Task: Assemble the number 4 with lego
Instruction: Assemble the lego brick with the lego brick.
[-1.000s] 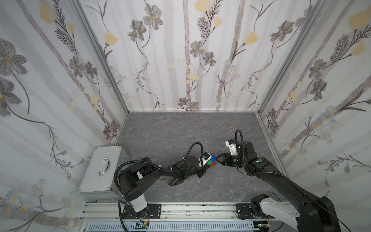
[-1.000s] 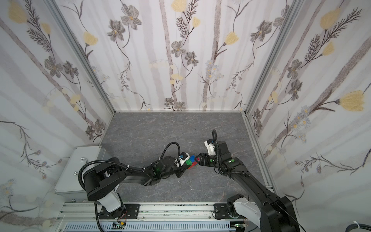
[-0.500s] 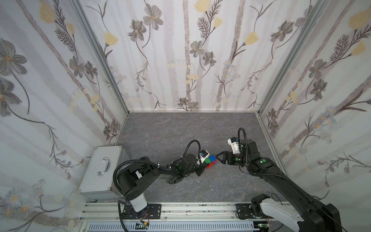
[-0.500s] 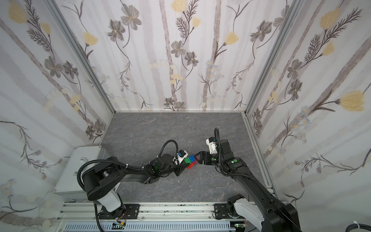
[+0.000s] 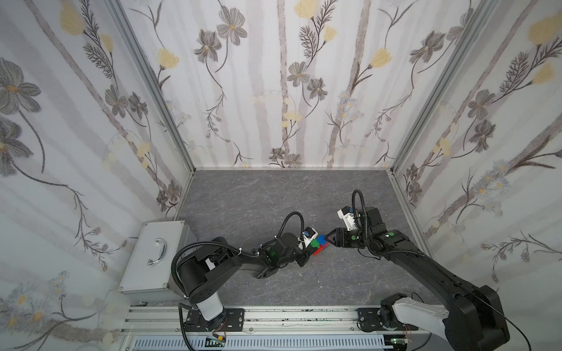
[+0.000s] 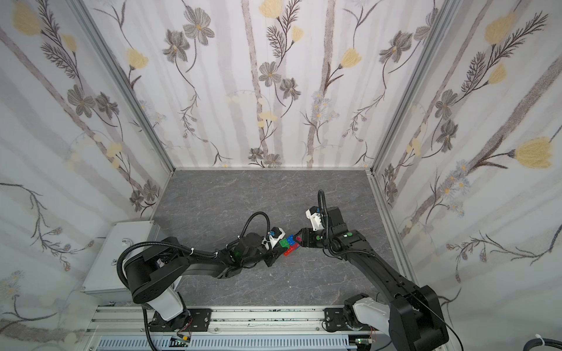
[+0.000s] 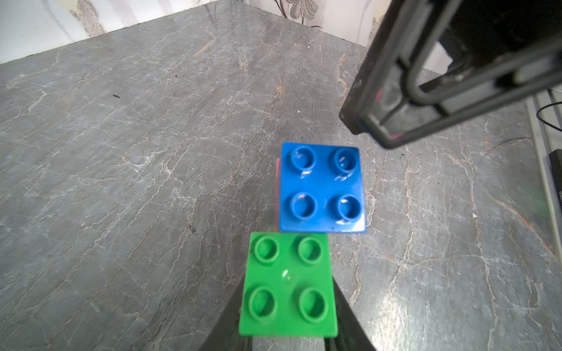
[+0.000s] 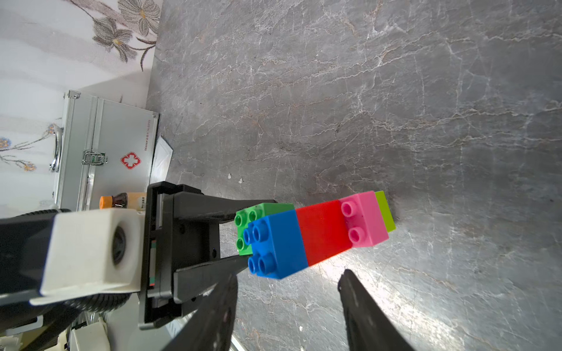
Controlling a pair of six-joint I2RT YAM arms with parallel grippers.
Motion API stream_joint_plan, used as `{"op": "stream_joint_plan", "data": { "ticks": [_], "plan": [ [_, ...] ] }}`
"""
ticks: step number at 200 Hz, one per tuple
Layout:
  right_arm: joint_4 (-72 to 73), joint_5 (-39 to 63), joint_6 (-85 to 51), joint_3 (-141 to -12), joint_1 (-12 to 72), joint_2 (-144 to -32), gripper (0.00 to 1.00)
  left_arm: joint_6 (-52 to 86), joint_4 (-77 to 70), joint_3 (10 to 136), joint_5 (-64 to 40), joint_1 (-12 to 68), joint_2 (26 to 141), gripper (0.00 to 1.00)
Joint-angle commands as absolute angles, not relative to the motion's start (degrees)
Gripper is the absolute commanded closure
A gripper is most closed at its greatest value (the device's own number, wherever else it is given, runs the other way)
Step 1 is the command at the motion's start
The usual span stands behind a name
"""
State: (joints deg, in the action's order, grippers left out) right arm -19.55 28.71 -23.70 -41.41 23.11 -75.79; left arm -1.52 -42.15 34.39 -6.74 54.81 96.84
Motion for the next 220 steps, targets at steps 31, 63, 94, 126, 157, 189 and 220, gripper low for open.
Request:
{"op": "stream_joint_plan", "data": {
  "ticks": [31, 63, 94, 126, 157, 189, 220],
  "plan": [
    [-19.84, 31.35, -21.37, -42.34, 23.59, -78.11, 0.50, -1.41, -42.73, 34.92, -7.24, 54.86, 96.84, 0.77],
    [-19.95, 31.34, -21.00, -44.63, 24.11, -79.09, 0.53, -1.41, -42.59, 34.81, -7.28, 54.84, 96.79, 0.77],
    [-20.26, 30.67, -20.58, -45.34, 24.31, -79.71, 0.55, -1.32, -42.58, 34.81, -7.30, 54.91, 96.84, 0.77],
    [-20.74, 30.34, -20.04, -45.76, 24.56, -80.58, 0.59, -1.41, -42.56, 34.85, -7.30, 54.88, 96.81, 0.77],
    [-20.81, 29.71, -20.08, -45.75, 24.87, -81.30, 0.60, -1.36, -42.63, 34.75, -7.36, 54.85, 96.83, 0.77],
    [-20.96, 28.13, -20.67, -45.87, 24.94, -81.89, 0.62, -1.35, -42.53, 34.74, -7.48, 54.84, 96.68, 0.77],
    [-21.42, 25.65, -22.06, -45.70, 24.85, -82.66, 0.68, -1.40, -42.40, 34.61, -7.58, 54.90, 96.09, 0.77]
  ]
}}
